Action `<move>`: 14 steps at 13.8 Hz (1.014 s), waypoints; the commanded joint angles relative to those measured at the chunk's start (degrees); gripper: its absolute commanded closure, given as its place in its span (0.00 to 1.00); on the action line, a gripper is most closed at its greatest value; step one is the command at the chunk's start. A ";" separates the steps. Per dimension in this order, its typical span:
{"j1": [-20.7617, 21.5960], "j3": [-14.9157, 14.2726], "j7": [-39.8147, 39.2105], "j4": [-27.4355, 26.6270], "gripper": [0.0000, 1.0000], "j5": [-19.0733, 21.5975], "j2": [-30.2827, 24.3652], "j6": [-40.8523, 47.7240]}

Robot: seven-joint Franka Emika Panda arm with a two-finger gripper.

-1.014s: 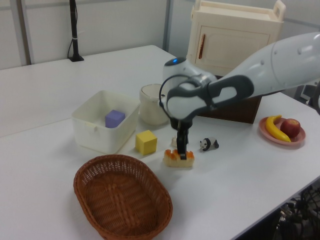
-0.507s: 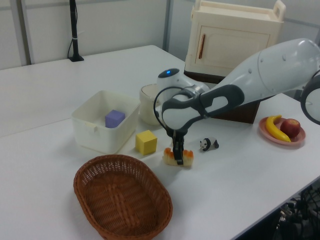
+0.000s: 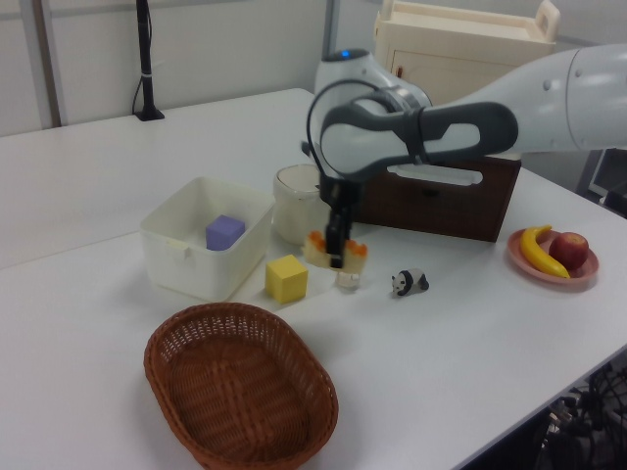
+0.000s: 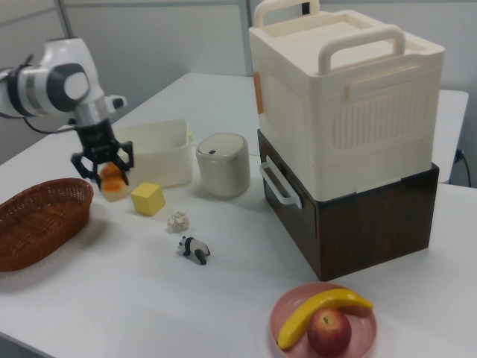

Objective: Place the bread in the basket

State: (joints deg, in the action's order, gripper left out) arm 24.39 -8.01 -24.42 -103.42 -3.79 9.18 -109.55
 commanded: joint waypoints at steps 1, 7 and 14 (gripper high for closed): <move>7.75 -0.25 14.45 2.87 0.39 2.11 1.01 0.66; 18.84 -0.34 33.71 4.98 0.22 7.21 4.88 0.39; 18.60 -0.34 43.21 5.07 0.00 6.69 4.27 1.36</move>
State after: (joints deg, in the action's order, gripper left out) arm 44.02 -7.60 15.73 -99.31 2.18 14.70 -109.54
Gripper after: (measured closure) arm 0.000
